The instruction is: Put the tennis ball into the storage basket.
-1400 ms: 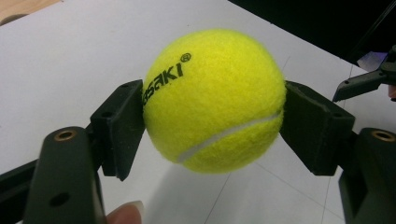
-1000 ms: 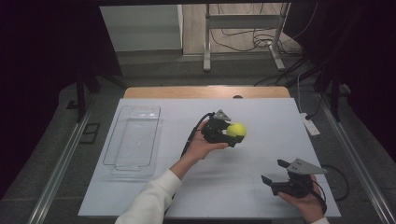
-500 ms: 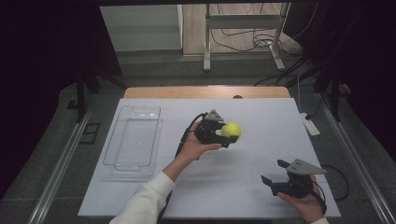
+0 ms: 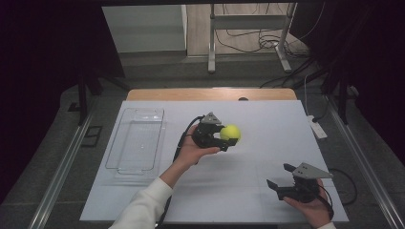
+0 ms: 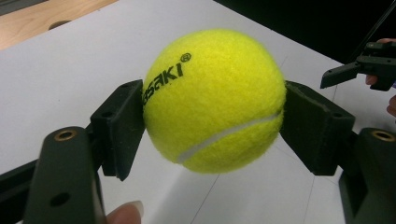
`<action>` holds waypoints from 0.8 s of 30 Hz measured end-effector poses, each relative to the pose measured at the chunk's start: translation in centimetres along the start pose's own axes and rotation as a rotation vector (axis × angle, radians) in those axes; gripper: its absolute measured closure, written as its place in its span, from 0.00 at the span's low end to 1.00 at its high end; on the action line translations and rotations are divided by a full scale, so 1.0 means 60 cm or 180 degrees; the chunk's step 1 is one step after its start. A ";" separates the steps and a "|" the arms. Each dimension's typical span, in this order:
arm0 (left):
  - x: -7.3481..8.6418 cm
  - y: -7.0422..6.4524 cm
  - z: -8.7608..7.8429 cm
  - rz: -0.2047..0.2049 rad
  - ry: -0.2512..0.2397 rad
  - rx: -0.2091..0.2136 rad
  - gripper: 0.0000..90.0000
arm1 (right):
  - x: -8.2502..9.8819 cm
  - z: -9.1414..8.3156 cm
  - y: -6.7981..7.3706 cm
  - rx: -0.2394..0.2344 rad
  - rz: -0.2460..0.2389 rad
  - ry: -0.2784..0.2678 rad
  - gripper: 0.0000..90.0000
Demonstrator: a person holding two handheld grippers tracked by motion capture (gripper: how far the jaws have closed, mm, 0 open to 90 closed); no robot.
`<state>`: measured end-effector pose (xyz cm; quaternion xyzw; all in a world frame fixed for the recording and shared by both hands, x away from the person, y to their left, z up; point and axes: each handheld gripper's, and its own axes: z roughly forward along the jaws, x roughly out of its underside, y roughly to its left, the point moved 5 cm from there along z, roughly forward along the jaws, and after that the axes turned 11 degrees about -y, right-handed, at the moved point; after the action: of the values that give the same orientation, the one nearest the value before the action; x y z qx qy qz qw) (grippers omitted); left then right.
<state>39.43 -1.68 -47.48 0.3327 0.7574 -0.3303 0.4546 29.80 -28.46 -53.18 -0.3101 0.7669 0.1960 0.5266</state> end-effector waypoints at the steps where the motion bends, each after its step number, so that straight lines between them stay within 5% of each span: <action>1: 0.001 0.001 -0.002 -0.0004 -0.0003 -0.0004 0.30 | 0.000 0.000 0.000 0.0005 -0.0004 0.0003 0.13; 24: -0.004 0.004 -0.035 0.0029 -0.0078 -0.0040 0.30 | -0.002 -0.002 0.000 -0.0007 0.0012 -0.0038 0.13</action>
<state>38.73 0.11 -46.55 0.3292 0.7522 -0.3276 0.4674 29.74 -28.50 -53.04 -0.3081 0.7641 0.1997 0.5304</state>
